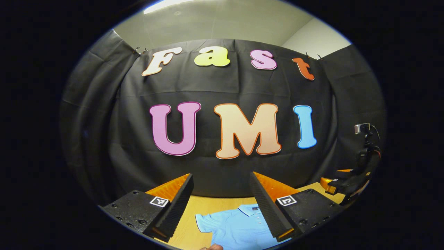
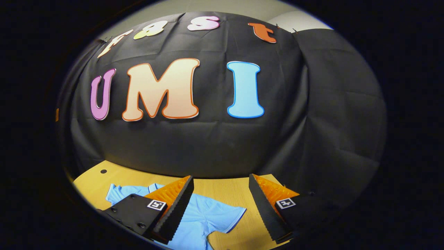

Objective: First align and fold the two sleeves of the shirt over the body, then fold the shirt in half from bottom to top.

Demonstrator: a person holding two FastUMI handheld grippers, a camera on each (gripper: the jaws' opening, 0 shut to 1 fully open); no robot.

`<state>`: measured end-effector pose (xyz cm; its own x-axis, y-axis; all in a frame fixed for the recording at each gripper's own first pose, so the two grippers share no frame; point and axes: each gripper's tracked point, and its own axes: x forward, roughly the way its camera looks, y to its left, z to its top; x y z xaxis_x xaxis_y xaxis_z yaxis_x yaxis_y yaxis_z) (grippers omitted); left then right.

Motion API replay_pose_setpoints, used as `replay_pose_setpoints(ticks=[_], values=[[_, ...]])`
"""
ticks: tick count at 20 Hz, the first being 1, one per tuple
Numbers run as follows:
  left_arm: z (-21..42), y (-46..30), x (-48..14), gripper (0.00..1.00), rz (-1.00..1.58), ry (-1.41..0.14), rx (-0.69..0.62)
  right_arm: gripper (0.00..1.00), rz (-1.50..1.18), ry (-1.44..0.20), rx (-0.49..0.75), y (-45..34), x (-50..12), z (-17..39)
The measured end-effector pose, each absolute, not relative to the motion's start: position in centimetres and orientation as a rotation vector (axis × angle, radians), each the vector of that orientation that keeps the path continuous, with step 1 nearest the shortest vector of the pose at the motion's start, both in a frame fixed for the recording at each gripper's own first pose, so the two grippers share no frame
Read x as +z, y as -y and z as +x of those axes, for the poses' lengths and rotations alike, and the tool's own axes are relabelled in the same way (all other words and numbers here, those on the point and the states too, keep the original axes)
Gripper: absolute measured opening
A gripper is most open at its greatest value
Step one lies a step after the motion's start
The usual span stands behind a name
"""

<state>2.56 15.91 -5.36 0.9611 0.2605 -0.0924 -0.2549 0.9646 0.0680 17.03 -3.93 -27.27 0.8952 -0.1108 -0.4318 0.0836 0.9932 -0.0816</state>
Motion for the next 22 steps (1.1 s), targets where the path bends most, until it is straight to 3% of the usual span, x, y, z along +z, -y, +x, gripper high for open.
replay_pose_setpoints(ticks=[14,22], values=[[2.8,-19.3,-8.6,0.97,0.025,-0.180,0.300,0.99,-0.086,-0.799,-0.187,7.0,-44.7,17.4],[3.2,-19.0,-9.8,0.97,0.010,-0.218,0.290,0.99,-0.025,-0.962,-0.247,8.2,-51.3,15.9]])
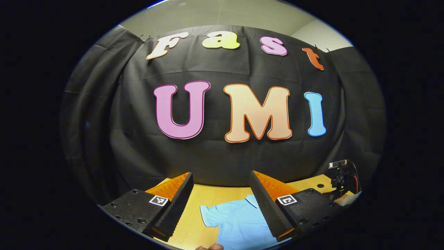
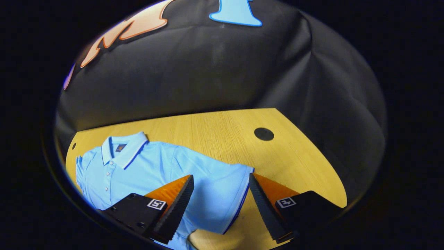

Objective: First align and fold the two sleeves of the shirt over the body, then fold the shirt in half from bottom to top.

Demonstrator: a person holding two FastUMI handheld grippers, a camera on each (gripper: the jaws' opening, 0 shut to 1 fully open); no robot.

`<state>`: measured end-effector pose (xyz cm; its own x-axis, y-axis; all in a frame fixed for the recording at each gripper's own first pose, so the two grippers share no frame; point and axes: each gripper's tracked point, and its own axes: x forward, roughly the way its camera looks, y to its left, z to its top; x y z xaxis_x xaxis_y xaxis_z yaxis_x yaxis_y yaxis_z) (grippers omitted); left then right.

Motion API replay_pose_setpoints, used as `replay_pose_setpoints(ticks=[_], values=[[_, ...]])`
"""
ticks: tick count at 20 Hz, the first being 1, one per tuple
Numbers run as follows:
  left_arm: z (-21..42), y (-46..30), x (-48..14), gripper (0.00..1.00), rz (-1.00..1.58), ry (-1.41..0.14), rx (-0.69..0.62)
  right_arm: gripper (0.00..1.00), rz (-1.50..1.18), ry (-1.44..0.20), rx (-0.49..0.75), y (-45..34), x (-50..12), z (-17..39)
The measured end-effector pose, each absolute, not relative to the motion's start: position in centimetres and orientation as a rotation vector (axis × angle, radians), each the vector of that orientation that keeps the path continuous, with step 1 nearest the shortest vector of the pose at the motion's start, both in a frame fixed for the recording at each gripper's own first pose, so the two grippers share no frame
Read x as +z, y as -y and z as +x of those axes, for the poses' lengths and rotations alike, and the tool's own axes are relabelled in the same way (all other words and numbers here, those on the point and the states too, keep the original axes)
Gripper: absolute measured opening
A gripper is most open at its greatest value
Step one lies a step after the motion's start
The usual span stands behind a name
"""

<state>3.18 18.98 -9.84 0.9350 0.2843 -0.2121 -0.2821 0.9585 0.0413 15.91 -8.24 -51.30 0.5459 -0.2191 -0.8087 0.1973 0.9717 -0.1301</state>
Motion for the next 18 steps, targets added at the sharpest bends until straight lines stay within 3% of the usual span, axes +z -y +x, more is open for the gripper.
replay_pose_setpoints(ticks=[6,9,11,16,18], values=[[3.4,-19.0,-10.4,0.97,0.005,-0.235,0.287,1.00,0.031,-1.039,-0.268,8.1,-53.6,14.9],[3.4,-18.8,-10.6,0.98,-0.003,-0.240,0.272,0.92,0.035,-1.030,-0.255,7.6,-53.8,15.3],[3.6,-18.7,-10.6,0.99,-0.001,-0.240,0.269,0.77,0.038,-1.020,-0.226,6.8,-53.8,15.4],[3.6,-18.4,-10.9,0.98,-0.001,-0.250,0.257,0.04,0.063,-1.014,-0.198,5.6,-53.7,15.5],[3.6,-18.5,-10.8,0.98,-0.002,-0.251,0.255,0.00,0.089,-1.013,-0.194,5.0,-53.3,15.6]])
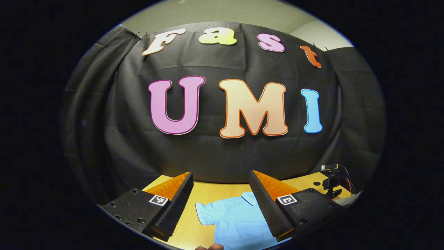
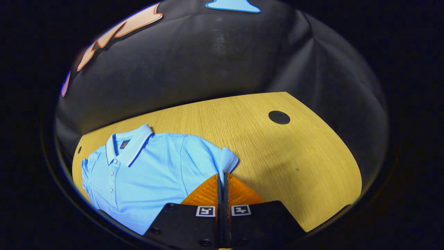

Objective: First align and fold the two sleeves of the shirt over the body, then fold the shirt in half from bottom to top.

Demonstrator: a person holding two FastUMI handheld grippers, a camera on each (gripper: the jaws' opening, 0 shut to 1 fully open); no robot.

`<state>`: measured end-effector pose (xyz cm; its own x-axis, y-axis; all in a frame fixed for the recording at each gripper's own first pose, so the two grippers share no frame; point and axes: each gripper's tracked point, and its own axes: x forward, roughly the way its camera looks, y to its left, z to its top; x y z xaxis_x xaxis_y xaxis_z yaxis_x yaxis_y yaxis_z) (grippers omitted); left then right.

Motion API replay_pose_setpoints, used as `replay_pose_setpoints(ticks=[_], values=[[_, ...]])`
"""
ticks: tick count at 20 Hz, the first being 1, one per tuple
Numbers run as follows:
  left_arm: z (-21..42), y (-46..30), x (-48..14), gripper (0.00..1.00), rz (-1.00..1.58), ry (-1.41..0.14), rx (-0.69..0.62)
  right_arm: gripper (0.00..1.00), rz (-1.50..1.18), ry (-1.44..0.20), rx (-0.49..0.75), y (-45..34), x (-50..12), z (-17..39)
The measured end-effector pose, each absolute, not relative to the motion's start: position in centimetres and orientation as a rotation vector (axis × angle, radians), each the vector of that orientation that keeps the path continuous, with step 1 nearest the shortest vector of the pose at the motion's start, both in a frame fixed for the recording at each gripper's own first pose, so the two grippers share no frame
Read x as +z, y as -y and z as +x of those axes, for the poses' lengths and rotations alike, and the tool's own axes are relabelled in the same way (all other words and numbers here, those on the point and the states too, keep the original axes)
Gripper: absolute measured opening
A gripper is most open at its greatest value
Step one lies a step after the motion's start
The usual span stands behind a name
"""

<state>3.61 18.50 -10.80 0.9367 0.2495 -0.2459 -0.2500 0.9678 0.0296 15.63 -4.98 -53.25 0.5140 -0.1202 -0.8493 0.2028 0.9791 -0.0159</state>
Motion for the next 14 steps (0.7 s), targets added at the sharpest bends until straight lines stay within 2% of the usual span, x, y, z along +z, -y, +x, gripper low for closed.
replay_pose_setpoints(ticks=[9,14], values=[[2.8,-19.7,-11.4,0.98,-0.016,-0.260,0.266,0.02,0.315,-0.914,-0.075,-4.1,-48.3,17.6],[2.6,-20.3,-12.9,0.98,-0.021,-0.289,0.256,0.02,0.422,-0.961,-0.025,-9.4,-50.0,16.7]])
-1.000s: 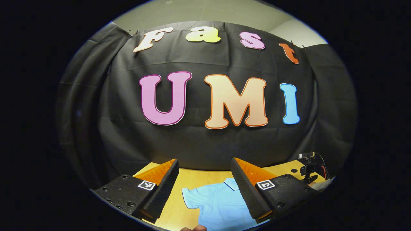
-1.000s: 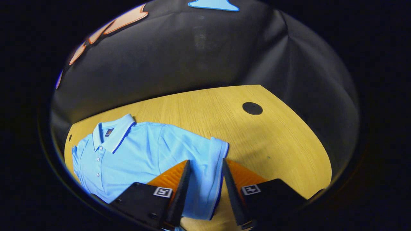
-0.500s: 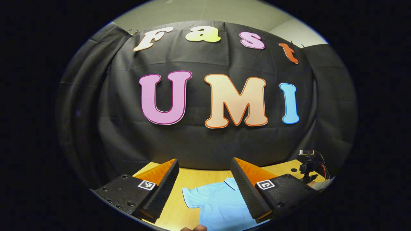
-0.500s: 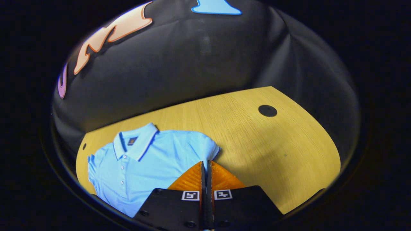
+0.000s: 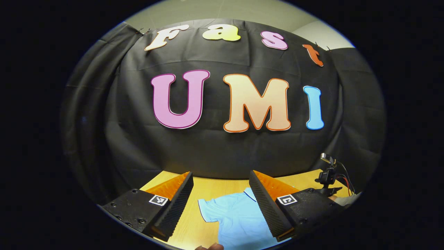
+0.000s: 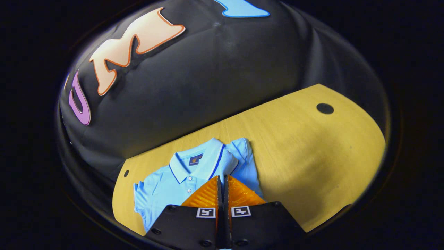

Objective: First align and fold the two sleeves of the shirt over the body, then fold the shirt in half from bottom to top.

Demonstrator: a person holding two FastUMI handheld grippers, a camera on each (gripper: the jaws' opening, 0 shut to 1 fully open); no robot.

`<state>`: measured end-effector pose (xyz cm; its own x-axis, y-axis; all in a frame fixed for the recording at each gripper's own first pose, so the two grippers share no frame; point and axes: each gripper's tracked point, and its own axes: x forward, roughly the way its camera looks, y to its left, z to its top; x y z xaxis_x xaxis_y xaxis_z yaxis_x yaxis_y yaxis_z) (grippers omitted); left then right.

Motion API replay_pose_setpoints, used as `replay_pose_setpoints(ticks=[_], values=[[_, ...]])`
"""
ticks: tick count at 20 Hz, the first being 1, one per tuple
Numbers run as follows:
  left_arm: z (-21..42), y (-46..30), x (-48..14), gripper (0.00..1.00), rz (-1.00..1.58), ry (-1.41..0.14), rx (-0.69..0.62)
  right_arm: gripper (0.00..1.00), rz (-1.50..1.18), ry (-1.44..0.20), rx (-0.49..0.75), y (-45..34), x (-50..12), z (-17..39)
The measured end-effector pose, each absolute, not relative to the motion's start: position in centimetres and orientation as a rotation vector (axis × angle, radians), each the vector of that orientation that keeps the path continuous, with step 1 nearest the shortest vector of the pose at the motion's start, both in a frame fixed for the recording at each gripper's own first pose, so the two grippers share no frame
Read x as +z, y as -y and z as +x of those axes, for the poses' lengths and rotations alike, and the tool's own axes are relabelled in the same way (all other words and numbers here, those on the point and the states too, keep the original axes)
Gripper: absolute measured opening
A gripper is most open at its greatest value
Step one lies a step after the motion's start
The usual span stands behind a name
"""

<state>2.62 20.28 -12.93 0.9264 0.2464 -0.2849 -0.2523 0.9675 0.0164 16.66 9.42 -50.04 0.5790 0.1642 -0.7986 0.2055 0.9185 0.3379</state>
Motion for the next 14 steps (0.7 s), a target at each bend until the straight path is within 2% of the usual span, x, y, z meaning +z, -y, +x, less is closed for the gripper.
replay_pose_setpoints(ticks=[5,10,14], values=[[2.5,-22.0,-14.2,0.98,-0.032,-0.319,0.271,0.03,0.491,-1.031,-0.005,-11.9,-51.7,15.5],[3.5,-22.8,-16.3,0.98,-0.052,-0.340,0.284,0.97,0.413,-0.936,0.060,-11.5,-47.6,15.8],[4.7,-23.0,-19.0,0.99,-0.049,-0.369,0.290,0.97,0.333,-0.863,0.107,-10.3,-43.2,15.0]])
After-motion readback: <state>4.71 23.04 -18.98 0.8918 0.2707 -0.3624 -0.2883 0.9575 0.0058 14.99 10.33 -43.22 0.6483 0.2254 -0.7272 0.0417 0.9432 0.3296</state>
